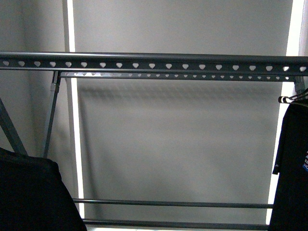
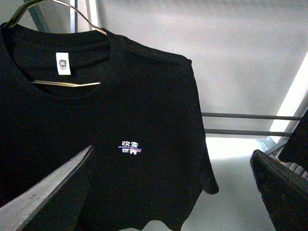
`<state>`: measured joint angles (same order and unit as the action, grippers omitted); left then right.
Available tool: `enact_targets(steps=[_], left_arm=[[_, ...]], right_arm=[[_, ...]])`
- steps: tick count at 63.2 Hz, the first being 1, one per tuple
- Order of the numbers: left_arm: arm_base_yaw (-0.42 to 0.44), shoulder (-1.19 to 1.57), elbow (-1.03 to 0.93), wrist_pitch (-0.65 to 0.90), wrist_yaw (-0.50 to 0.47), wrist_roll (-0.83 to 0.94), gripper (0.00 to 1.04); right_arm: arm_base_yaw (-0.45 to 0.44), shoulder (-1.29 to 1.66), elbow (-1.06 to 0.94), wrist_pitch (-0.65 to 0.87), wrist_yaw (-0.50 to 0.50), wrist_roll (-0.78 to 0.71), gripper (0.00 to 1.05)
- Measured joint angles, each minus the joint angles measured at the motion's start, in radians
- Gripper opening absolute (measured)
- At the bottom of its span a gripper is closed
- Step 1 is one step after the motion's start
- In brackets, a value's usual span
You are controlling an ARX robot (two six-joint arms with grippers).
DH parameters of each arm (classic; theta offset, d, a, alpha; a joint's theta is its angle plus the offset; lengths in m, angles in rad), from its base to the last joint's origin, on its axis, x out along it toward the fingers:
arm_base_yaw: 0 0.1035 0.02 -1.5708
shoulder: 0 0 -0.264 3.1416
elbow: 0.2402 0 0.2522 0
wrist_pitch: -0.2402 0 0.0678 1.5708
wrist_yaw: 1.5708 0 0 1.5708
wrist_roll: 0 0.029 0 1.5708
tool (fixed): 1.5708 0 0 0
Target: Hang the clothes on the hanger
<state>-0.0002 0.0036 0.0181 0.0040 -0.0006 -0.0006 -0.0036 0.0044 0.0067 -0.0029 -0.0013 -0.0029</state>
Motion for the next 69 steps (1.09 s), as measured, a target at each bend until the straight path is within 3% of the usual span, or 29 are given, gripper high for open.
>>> enact_targets(steps=[18,26,30,34,38,44,56,69], left_arm=[[-0.015,0.005,0.001,-0.015,-0.024,0.031,0.98],[-0.156,0.157,0.019,0.123,-0.261,0.107,0.98],[-0.251,0.404,0.145,0.3,-0.489,0.071,0.98],[-0.281,0.627,0.338,0.311,-0.702,-0.047,0.98],[-0.304,0.861,0.56,0.186,-0.894,-0.231,0.98],[-0.325,1.1,0.798,-0.065,-1.012,-0.478,0.98],[-0.332,1.461,1.216,-0.466,-1.129,-0.887,0.98],[-0.283,1.721,1.518,-0.814,-1.144,-1.194,0.98]], right_arm=[[0.0,0.0,0.0,0.0,0.0,0.0,0.97],[0.0,0.0,0.0,0.0,0.0,0.0,0.97],[0.0,0.0,0.0,0.0,0.0,0.0,0.97],[0.0,0.0,0.0,0.0,0.0,0.0,0.97],[0.0,0.0,0.0,0.0,0.0,0.0,0.97],[0.0,0.0,0.0,0.0,0.0,0.0,0.97],[0.0,0.0,0.0,0.0,0.0,0.0,0.97],[0.0,0.0,0.0,0.0,0.0,0.0,0.97]])
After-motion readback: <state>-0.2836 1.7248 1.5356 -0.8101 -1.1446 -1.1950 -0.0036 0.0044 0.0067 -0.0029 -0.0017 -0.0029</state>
